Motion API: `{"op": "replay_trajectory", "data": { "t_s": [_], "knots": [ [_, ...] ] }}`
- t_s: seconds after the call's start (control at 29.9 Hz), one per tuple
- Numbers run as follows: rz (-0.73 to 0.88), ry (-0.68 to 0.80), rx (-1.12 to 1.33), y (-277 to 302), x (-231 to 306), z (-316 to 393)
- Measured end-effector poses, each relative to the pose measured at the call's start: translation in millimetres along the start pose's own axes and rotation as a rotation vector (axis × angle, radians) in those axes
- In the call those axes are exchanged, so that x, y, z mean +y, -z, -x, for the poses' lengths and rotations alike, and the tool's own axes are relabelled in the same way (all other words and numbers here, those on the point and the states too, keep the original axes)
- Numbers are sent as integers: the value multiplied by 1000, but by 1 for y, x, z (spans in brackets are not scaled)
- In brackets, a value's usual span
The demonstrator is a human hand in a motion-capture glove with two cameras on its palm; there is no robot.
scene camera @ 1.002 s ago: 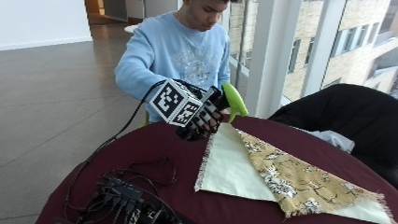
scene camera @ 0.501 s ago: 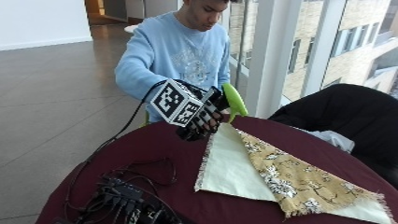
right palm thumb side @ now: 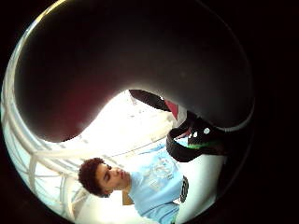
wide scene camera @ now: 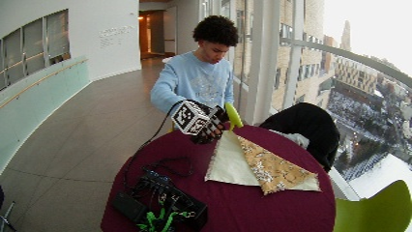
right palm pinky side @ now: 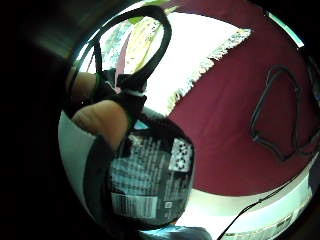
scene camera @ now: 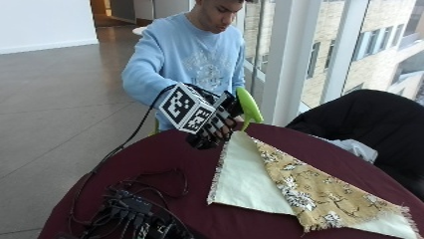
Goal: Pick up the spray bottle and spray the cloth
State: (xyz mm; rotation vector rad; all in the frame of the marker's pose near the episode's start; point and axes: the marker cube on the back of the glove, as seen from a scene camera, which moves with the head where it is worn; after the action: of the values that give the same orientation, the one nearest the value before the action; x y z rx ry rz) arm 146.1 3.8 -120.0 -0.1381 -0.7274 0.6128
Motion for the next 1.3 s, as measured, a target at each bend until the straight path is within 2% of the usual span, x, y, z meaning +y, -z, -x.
{"op": "replay_trajectory", "data": {
  "t_s": [1.3],
  "knots": [
    [25, 52, 16, -11, 6, 7]
  ]
}}
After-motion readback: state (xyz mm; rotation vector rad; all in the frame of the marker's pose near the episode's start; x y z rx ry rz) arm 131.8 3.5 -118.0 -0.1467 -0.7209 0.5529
